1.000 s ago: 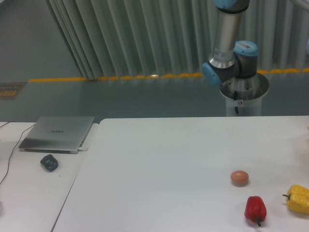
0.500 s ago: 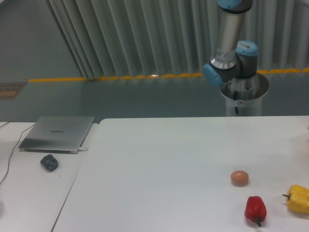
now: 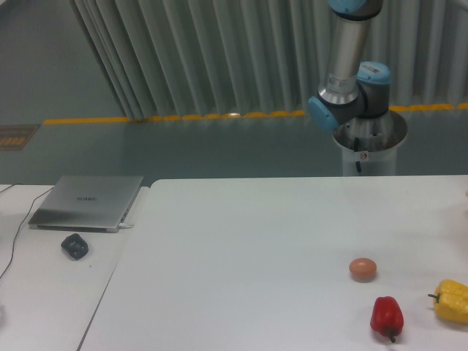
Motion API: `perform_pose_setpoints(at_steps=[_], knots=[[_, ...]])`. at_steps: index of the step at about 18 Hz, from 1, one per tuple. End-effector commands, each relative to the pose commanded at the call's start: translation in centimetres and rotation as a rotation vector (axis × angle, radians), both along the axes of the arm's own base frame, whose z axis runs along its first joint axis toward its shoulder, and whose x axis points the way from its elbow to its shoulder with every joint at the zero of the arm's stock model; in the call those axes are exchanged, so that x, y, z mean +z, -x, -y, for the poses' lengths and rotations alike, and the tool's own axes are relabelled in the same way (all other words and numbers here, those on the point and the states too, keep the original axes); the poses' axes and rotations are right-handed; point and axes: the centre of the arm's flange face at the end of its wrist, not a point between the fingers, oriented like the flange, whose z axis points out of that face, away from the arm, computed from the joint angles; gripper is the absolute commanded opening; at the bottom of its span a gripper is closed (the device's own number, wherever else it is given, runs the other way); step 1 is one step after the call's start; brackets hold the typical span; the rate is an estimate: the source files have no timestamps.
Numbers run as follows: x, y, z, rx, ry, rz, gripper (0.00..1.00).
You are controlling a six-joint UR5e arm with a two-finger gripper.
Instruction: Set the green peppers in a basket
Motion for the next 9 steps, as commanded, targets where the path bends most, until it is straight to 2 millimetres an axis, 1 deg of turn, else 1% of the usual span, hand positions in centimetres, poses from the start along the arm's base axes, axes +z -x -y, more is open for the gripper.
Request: perform_pose_setpoints(at_steps=[3, 4, 6, 9], knots=[[-0.2, -0.3, -0.6, 0.061, -0.062, 0.029, 1.00], [-0.2, -0.6, -1.1, 0.076, -0.073, 0.034, 1.00], [0.9, -2.1, -2.8, 0.143, -0.091, 0.029, 1.00], [1.0, -4.0, -5.5, 0.259, -0.095, 0.038, 1.00]])
